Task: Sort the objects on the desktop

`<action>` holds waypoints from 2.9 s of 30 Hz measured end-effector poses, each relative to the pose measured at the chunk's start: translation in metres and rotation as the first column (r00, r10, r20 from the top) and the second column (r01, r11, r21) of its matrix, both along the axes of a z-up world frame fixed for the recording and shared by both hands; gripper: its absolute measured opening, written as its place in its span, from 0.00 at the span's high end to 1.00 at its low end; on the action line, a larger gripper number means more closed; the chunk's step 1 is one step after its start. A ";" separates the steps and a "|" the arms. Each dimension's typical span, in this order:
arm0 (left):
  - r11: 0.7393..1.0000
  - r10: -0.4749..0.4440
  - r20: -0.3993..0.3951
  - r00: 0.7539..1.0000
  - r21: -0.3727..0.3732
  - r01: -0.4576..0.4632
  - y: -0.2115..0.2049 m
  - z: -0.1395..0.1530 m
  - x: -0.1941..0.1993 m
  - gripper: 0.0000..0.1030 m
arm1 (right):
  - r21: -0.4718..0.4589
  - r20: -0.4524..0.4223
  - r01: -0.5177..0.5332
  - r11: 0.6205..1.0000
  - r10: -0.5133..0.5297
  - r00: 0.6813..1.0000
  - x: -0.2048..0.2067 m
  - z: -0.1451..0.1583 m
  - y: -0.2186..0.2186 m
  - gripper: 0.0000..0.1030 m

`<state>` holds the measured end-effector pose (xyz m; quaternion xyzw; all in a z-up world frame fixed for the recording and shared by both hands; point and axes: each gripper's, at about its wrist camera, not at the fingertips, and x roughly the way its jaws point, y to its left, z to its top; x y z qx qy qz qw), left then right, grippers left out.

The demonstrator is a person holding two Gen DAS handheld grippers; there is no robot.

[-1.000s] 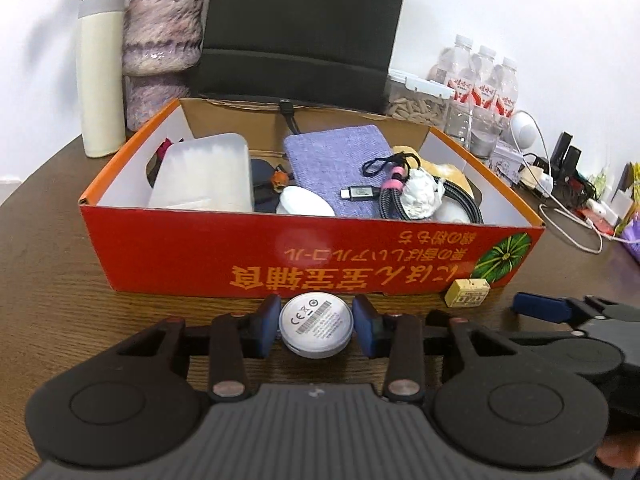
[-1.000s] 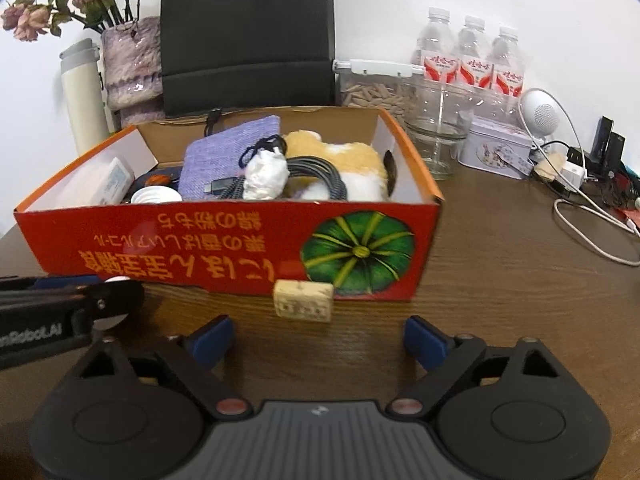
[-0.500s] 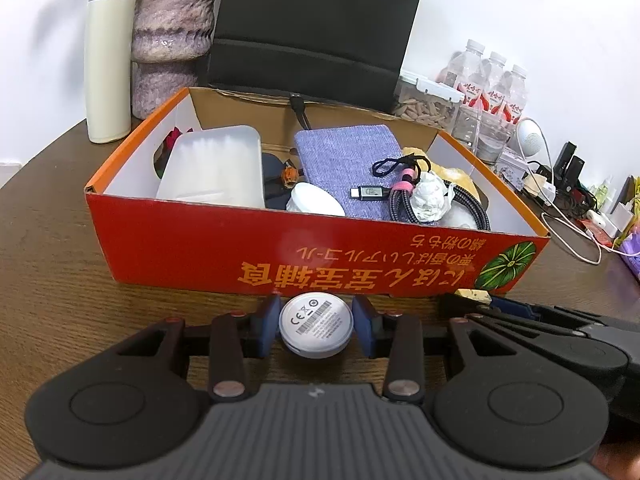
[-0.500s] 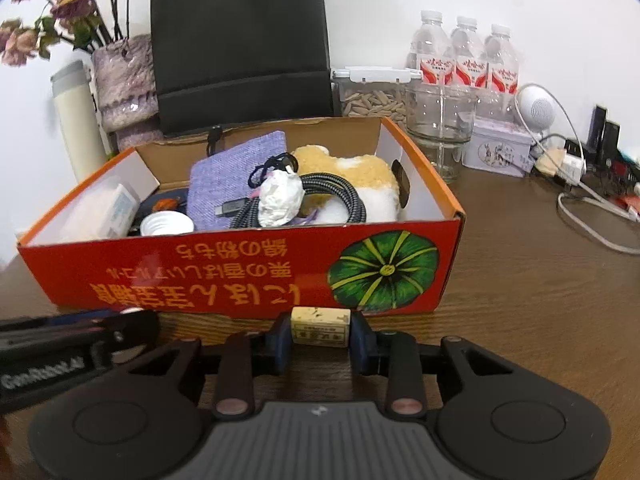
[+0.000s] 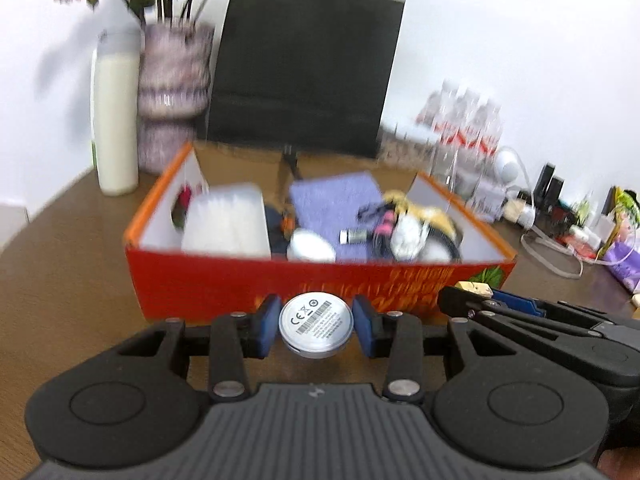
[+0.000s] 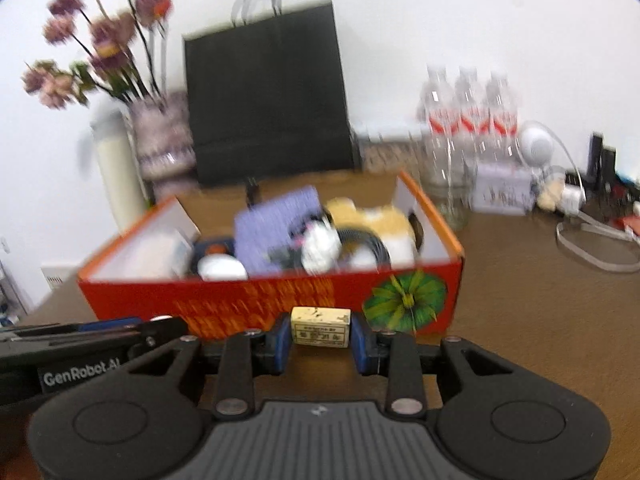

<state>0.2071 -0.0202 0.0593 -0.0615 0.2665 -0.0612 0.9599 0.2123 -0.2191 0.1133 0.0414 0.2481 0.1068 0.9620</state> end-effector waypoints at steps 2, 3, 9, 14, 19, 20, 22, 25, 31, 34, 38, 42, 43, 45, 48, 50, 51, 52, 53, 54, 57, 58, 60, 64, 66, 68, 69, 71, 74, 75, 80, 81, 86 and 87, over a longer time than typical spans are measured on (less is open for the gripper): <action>1.000 0.010 0.042 0.999 0.008 -0.010 0.000 0.010 -0.003 0.61 | 0.009 0.051 -0.015 1.000 0.014 0.999 -0.005 0.009 0.002 0.71; 1.000 0.013 0.059 0.998 0.007 -0.014 0.001 0.013 -0.004 0.61 | 0.009 0.076 -0.020 1.000 0.019 0.997 -0.007 0.013 0.003 0.71; 0.999 0.054 0.116 0.992 -0.007 -0.053 0.009 0.022 0.004 0.61 | -0.007 0.106 -0.046 0.999 0.047 0.993 0.005 0.019 0.009 0.71; 0.999 0.050 0.125 0.991 0.014 -0.053 0.008 0.016 0.021 0.61 | -0.011 0.105 -0.044 0.999 0.045 0.993 0.023 0.014 0.009 0.71; 0.998 0.040 0.142 0.989 0.044 -0.047 0.001 0.012 0.041 0.61 | -0.017 0.124 -0.046 0.999 0.048 0.991 0.045 0.012 0.008 0.71; 0.997 0.038 0.150 0.988 0.054 -0.046 -0.001 0.011 0.045 0.61 | -0.024 0.125 -0.047 0.999 0.050 0.991 0.050 0.011 0.008 0.71; 0.997 0.026 0.165 0.986 0.071 -0.039 -0.005 0.010 0.052 0.61 | -0.044 0.128 -0.051 0.998 0.056 0.990 0.059 0.007 0.009 0.71; 0.995 0.007 0.178 0.984 0.101 -0.026 -0.009 0.005 0.064 0.61 | -0.081 0.141 -0.057 0.995 0.068 0.988 0.071 0.002 0.010 0.71; 0.989 -0.012 0.204 0.979 0.148 -0.018 -0.015 -0.001 0.083 0.61 | -0.127 0.167 -0.070 0.989 0.091 0.982 0.089 -0.002 0.010 0.71; 0.987 -0.023 0.214 0.977 0.163 -0.013 -0.016 -0.004 0.087 0.61 | -0.143 0.157 -0.082 0.986 0.104 0.982 0.095 -0.005 0.012 0.71; 0.983 -0.007 0.224 0.975 0.178 -0.033 -0.015 -0.007 0.087 0.47 | -0.144 0.151 -0.086 0.986 0.108 0.983 0.096 -0.009 0.012 0.47; 0.989 0.038 0.269 0.962 0.128 -0.075 -0.007 -0.003 0.080 0.00 | -0.122 0.173 -0.056 0.991 0.077 0.982 0.093 -0.009 0.007 0.10; 0.989 0.048 0.295 0.954 0.117 -0.086 -0.005 -0.002 0.076 0.00 | -0.106 0.181 -0.063 0.992 0.082 0.980 0.091 -0.009 0.005 0.07; 0.989 0.053 0.338 0.940 0.111 -0.096 -0.005 0.000 0.070 0.00 | -0.104 0.201 -0.068 0.992 0.088 0.976 0.087 -0.008 0.005 0.06; 0.985 0.060 0.363 0.930 0.128 -0.113 -0.009 -0.001 0.066 0.00 | -0.111 0.229 -0.068 0.991 0.092 0.969 0.082 -0.008 0.007 0.03; 0.982 0.071 0.362 0.930 0.137 -0.128 -0.010 -0.002 0.065 0.00 | -0.109 0.232 -0.064 0.992 0.088 0.969 0.081 -0.008 0.007 0.03; 0.981 0.077 0.361 0.929 0.137 -0.135 -0.010 -0.002 0.064 0.00 | -0.106 0.228 -0.058 0.993 0.081 0.970 0.081 -0.009 0.006 0.03; 0.981 0.084 0.359 0.929 0.133 -0.140 -0.009 -0.002 0.064 0.00 | -0.103 0.223 -0.054 0.993 0.076 0.972 0.081 -0.009 0.006 0.03; 0.981 0.091 0.358 0.929 0.127 -0.144 -0.008 -0.002 0.062 0.00 | -0.099 0.218 -0.052 0.994 0.073 0.973 0.081 -0.009 0.005 0.03; 0.982 0.097 0.358 0.929 0.120 -0.149 -0.007 -0.002 0.061 0.00 | -0.096 0.217 -0.047 0.994 0.067 0.974 0.081 -0.009 0.005 0.03; 0.980 0.113 0.361 0.926 0.113 -0.164 -0.004 -0.004 0.054 0.00 | -0.088 0.224 -0.032 0.996 0.051 0.973 0.077 -0.009 0.003 0.03; 0.979 0.118 0.361 0.925 0.114 -0.170 -0.002 -0.005 0.050 0.00 | -0.086 0.226 -0.030 0.996 0.048 0.973 0.075 -0.008 0.003 0.03; 0.977 0.129 0.354 0.926 0.115 -0.180 0.000 -0.005 0.042 0.00 | -0.085 0.227 -0.033 0.996 0.052 0.972 0.069 -0.008 0.003 0.03; 0.977 0.141 0.326 0.935 0.106 -0.184 0.007 -0.008 0.025 0.00 | -0.109 0.228 -0.040 0.993 0.064 0.971 0.050 -0.011 0.003 0.03; 0.978 0.141 0.308 0.941 0.106 -0.181 0.008 -0.009 0.017 0.00 | -0.116 0.227 -0.041 0.992 0.067 0.972 0.039 -0.012 0.001 0.03; 0.978 0.136 0.289 0.948 0.113 -0.175 0.009 -0.012 0.008 0.00 | -0.119 0.227 -0.038 0.992 0.064 0.972 0.027 -0.012 -0.001 0.03; 0.978 0.133 0.280 0.951 0.117 -0.172 0.009 -0.013 0.004 0.00 | -0.119 0.226 -0.036 0.992 0.063 0.972 0.021 -0.013 -0.002 0.03; 0.978 0.128 0.267 0.955 0.125 -0.166 0.010 -0.015 -0.006 0.00 | -0.121 0.222 -0.034 0.992 0.061 0.973 0.011 -0.013 -0.004 0.03; 0.977 0.122 0.246 0.962 0.139 -0.159 0.009 -0.018 -0.017 0.00 | -0.124 0.214 -0.035 0.992 0.061 0.975 -0.003 -0.013 -0.007 0.03; 0.977 0.120 0.239 0.964 0.144 -0.158 0.009 -0.019 -0.020 0.00 | -0.125 0.211 -0.036 0.992 0.062 0.976 -0.008 -0.014 -0.008 0.03; 0.973 0.119 0.220 0.968 0.170 -0.158 0.007 -0.022 -0.035 0.00 | -0.129 0.187 -0.046 0.991 0.070 0.980 -0.028 -0.014 -0.007 0.03; 0.972 0.121 0.218 0.968 0.173 -0.161 0.006 -0.022 -0.038 0.00 | -0.127 0.179 -0.048 0.991 0.071 0.981 -0.030 -0.014 -0.007 0.03; 0.968 0.126 0.217 0.968 0.185 -0.168 0.005 -0.021 -0.050 0.00 | -0.121 0.160 -0.071 0.990 0.090 0.983 -0.046 -0.016 -0.005 0.02; 0.968 0.126 0.216 0.968 0.189 -0.168 0.004 -0.021 -0.052 0.00 | -0.123 0.157 -0.076 0.989 0.095 0.983 -0.048 -0.016 -0.004 0.02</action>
